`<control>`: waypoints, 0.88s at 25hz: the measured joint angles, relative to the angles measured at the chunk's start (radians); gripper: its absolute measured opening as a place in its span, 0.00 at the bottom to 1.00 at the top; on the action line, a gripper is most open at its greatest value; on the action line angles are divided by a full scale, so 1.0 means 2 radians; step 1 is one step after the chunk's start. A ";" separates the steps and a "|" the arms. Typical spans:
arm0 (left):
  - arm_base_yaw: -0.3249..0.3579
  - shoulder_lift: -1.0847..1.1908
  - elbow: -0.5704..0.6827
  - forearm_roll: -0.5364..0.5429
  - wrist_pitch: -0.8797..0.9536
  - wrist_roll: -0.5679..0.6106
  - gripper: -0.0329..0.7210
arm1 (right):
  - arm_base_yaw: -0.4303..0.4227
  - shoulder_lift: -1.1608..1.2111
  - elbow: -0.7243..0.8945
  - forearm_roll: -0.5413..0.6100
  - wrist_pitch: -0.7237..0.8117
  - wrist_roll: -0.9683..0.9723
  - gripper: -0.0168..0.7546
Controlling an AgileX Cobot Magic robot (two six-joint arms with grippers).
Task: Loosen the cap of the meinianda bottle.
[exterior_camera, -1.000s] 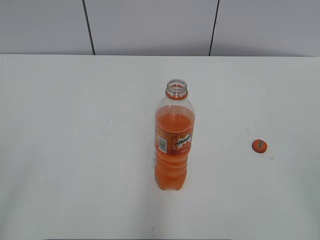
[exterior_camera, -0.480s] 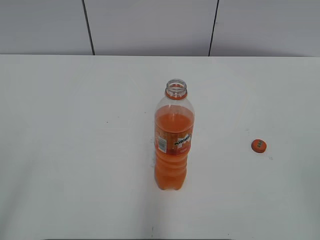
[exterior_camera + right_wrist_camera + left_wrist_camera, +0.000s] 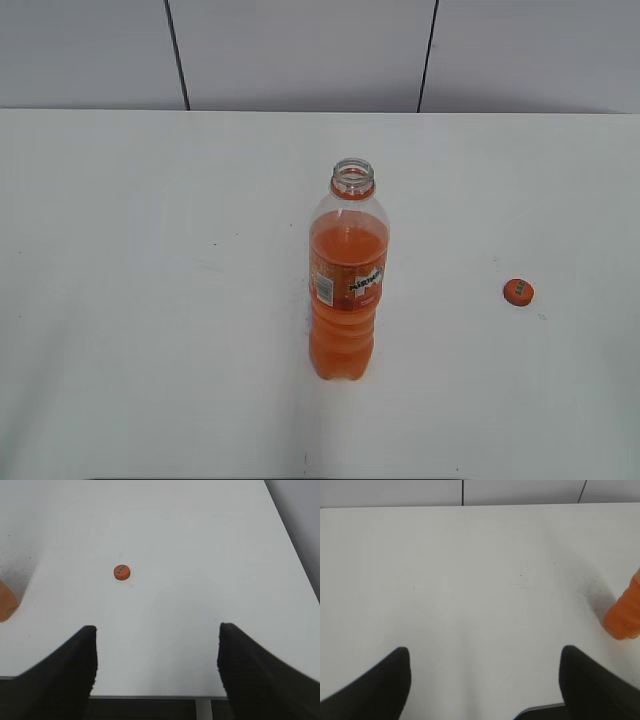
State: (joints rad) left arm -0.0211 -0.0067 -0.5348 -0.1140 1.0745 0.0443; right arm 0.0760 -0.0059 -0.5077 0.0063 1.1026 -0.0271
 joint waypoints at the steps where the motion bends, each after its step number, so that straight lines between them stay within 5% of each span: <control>1: 0.000 0.000 0.000 0.000 0.000 0.000 0.78 | 0.000 0.000 0.000 0.000 0.000 0.000 0.75; 22: 0.000 0.000 0.000 0.000 0.000 0.000 0.78 | 0.000 0.000 0.000 0.002 0.000 0.000 0.75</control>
State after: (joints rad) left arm -0.0211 -0.0067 -0.5348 -0.1140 1.0736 0.0451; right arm 0.0760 -0.0059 -0.5077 0.0099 1.1026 -0.0271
